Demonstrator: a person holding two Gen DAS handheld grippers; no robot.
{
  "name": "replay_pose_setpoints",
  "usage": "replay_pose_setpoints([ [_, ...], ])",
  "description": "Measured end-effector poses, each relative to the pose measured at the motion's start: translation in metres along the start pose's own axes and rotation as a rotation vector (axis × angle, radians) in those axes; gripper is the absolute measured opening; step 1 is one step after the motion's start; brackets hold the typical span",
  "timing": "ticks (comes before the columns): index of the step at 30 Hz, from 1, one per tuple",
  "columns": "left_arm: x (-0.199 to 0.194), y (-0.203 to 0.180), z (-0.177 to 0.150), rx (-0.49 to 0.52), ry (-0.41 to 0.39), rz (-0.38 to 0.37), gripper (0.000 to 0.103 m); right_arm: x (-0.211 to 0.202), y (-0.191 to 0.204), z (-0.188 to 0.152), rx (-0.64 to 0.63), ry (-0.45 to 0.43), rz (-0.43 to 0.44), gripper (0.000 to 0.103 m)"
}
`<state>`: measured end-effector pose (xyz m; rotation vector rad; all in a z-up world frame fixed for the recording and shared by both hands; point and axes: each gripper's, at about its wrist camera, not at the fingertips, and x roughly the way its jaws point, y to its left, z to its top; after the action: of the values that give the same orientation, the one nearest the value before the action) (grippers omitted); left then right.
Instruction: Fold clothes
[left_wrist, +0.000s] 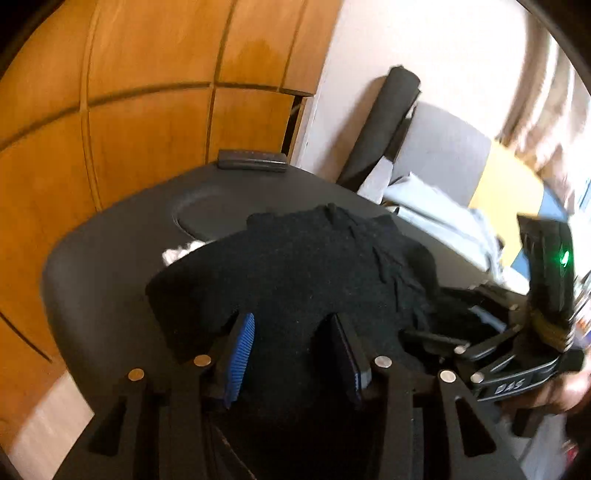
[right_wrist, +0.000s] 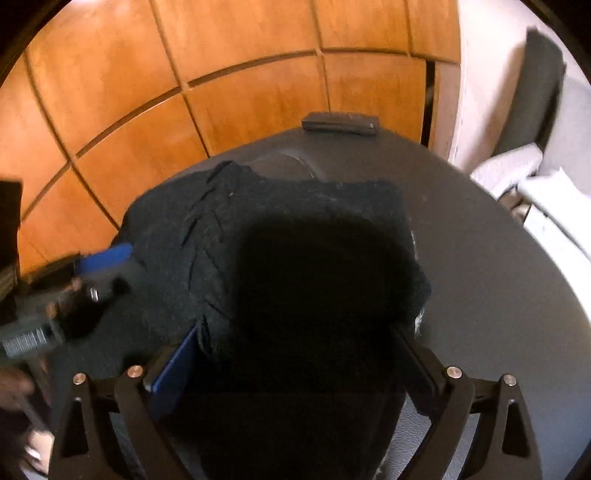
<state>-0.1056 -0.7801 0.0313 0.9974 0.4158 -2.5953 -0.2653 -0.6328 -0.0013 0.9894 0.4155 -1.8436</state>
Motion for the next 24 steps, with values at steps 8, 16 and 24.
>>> replay_pose_setpoints([
  [8, -0.055, -0.018, 0.001, -0.121, -0.076, 0.196, 0.047, -0.046, 0.005, -0.010, 0.009, -0.069, -0.104, 0.097],
  [16, -0.153, -0.055, -0.021, -0.123, -0.105, 0.321, 0.046, -0.152, 0.053, -0.030, 0.043, -0.270, -0.221, 0.103],
  [24, -0.225, -0.076, -0.025, 0.008, -0.187, 0.356, 0.037, -0.211, 0.104, -0.053, -0.007, -0.268, -0.215, 0.103],
])
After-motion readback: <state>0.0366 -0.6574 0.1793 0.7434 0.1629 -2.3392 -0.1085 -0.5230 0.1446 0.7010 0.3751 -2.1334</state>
